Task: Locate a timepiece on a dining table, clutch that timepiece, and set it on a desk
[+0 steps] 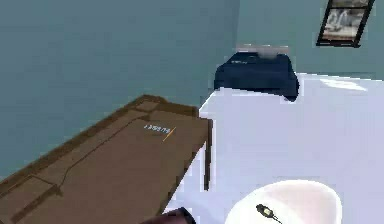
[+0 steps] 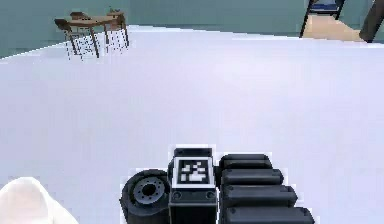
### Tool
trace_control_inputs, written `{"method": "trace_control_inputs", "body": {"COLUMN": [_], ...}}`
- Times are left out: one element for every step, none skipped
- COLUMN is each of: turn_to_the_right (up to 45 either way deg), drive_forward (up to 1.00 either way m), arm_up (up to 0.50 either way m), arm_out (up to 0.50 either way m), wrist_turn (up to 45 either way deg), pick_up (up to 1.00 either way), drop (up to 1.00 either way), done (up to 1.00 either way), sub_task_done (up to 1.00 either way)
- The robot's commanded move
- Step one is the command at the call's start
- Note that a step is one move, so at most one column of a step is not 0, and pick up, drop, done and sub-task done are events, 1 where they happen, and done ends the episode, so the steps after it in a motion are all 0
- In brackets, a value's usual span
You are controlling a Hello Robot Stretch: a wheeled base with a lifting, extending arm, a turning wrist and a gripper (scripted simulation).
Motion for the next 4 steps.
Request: {"method": "trace_control_inputs", "body": {"turn_to_the_right": [45.0,9.0,-45.0,-45.0], "drive_forward": [0.0,0.0,0.0,0.0], "arm_up": [0.0,0.0,0.0,0.0], "arm_out": [0.0,0.0,0.0,0.0], "wrist_turn": [0.0,0.0,0.0,0.0], "pick_up": [0.0,0.0,0.0,0.0], "drop": [0.0,0.0,0.0,0.0], "done": [0.0,0.0,0.0,0.0], "sub_task_done": [0.0,0.0,0.0,0.0]}}
